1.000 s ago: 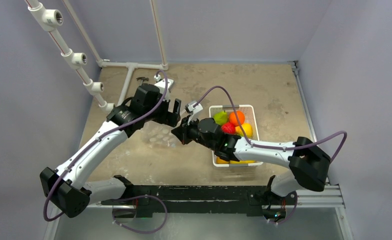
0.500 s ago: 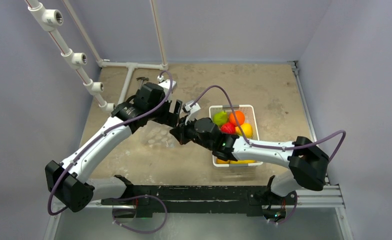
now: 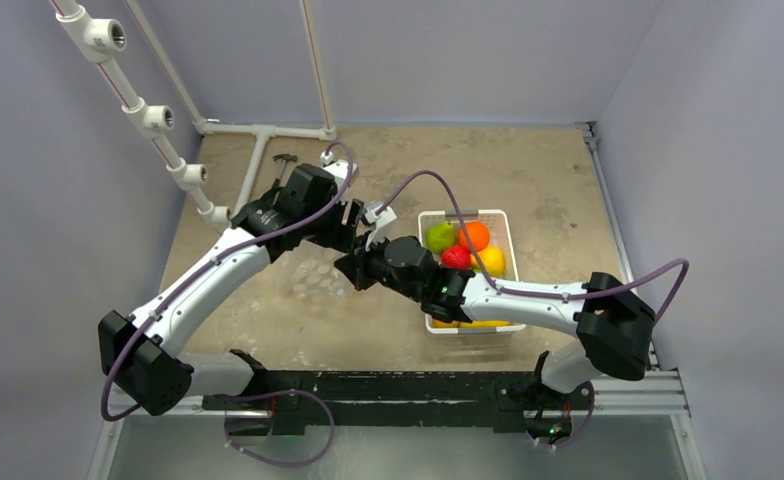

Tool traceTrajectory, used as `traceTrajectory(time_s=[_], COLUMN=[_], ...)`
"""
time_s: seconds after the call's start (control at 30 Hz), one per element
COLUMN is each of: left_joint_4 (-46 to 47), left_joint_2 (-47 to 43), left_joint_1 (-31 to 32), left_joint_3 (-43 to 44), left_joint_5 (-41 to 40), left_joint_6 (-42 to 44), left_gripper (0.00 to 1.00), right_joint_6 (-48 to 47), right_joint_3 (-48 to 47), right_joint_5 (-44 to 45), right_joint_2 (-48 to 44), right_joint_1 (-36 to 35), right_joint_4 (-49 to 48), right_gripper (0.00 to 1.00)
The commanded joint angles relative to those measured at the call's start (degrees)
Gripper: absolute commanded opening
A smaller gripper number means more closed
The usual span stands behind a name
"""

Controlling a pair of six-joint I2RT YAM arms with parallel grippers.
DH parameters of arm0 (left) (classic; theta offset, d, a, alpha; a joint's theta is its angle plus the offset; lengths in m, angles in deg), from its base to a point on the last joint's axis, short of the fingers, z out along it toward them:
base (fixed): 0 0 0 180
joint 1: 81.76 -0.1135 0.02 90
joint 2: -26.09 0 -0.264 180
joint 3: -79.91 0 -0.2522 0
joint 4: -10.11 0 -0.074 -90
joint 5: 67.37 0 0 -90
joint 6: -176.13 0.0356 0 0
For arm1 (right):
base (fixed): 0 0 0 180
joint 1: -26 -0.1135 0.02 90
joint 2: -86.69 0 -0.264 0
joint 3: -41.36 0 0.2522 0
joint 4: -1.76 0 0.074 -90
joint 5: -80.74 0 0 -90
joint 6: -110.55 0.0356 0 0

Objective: Place the food in the zip-top bag and seal the zipper
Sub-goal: Open the zipper of the food storage bag at the center of the board.

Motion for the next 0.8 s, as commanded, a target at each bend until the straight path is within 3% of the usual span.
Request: traceTrajectory(time_s=[0.0, 0.13, 0.43, 0.6, 0.77], left_joint_4=[-1.3, -2.0, -3.1, -2.6, -2.1], left_joint_2=[-0.2, -0.1, -1.1, -1.9, -2.9], left_joint_1=[0.3, 0.3, 0.3, 0.3, 0.3], left_joint_3=[2.7, 3.0, 3.5, 3.2, 3.3], left_joint_5=[-1.4, -1.1, -0.6, -0.9, -1.7], left_joint_6=[0.8, 0.9, 1.2, 1.2, 0.9], left_gripper=[0.66, 0.5, 0.0, 0.0, 0.0], right_joint_6=[0.1, 0.8, 2.1, 2.5, 2.9], right_joint_3=[-2.8, -2.9, -3.7, -4.0, -3.9], right_joint_5=[2.8, 3.6, 5.1, 5.3, 5.1], right_joint_2=[-0.4, 0.0, 0.3, -0.2, -2.0], right_joint_1=[-0.3, -0.3, -0.3, -0.3, -0.3], right_joint_4=[-2.1, -1.7, -0.4, 0.3, 1.1], right_gripper=[0.0, 0.0, 0.0, 0.01, 0.27])
